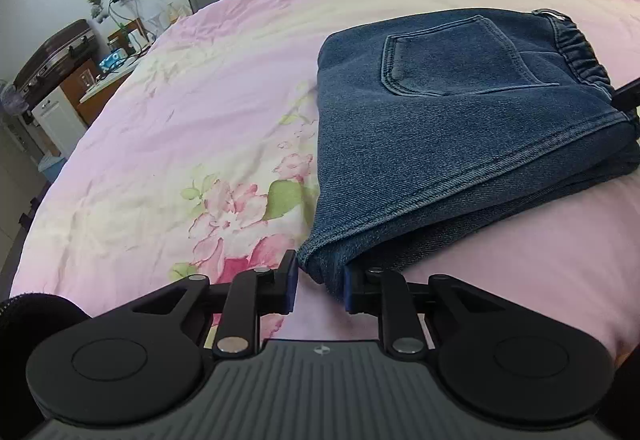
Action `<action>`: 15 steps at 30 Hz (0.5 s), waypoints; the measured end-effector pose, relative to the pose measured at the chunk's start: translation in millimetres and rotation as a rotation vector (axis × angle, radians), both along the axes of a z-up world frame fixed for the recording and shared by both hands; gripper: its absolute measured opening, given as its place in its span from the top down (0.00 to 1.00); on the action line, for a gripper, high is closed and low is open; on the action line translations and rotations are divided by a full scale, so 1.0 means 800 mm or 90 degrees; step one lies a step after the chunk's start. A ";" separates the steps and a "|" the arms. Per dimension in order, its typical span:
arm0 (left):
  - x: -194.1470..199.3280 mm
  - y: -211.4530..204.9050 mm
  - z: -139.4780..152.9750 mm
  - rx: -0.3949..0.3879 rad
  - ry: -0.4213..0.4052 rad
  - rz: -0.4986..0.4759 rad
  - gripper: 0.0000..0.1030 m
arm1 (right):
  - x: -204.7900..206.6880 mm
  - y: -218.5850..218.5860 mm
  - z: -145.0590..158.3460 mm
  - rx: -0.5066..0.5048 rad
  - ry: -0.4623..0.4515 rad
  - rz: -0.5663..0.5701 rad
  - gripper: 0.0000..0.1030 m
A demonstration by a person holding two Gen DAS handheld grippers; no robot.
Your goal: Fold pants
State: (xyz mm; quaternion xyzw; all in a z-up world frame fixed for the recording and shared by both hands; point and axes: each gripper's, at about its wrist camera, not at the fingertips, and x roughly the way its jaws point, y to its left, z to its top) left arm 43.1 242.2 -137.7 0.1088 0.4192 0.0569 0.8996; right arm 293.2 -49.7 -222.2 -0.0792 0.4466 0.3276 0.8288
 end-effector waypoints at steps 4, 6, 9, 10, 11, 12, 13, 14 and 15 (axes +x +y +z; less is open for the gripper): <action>0.012 0.008 -0.016 -0.011 0.028 -0.004 0.77 | -0.003 0.000 0.003 0.002 0.002 -0.004 0.89; 0.029 0.015 -0.033 -0.048 0.058 0.035 0.76 | 0.003 -0.001 -0.005 0.015 0.018 -0.015 0.89; 0.048 0.018 -0.053 -0.070 0.082 0.072 0.75 | 0.007 0.003 -0.014 0.017 0.020 -0.020 0.90; 0.050 0.016 -0.056 -0.067 0.084 0.075 0.75 | 0.005 0.006 -0.015 0.011 0.009 -0.013 0.90; 0.051 0.016 -0.055 -0.067 0.085 0.080 0.75 | 0.001 0.008 -0.015 0.005 -0.001 -0.011 0.90; 0.051 0.016 -0.053 -0.071 0.087 0.084 0.75 | -0.001 0.009 -0.015 0.002 -0.006 -0.014 0.90; 0.050 0.017 -0.049 -0.074 0.091 0.087 0.73 | -0.001 0.010 -0.014 0.002 -0.006 -0.018 0.90; 0.050 0.020 -0.043 -0.079 0.092 0.094 0.70 | -0.001 0.010 -0.012 0.004 -0.001 -0.024 0.90; 0.049 0.021 -0.036 -0.087 0.092 0.101 0.68 | 0.000 0.009 -0.009 0.007 0.005 -0.031 0.90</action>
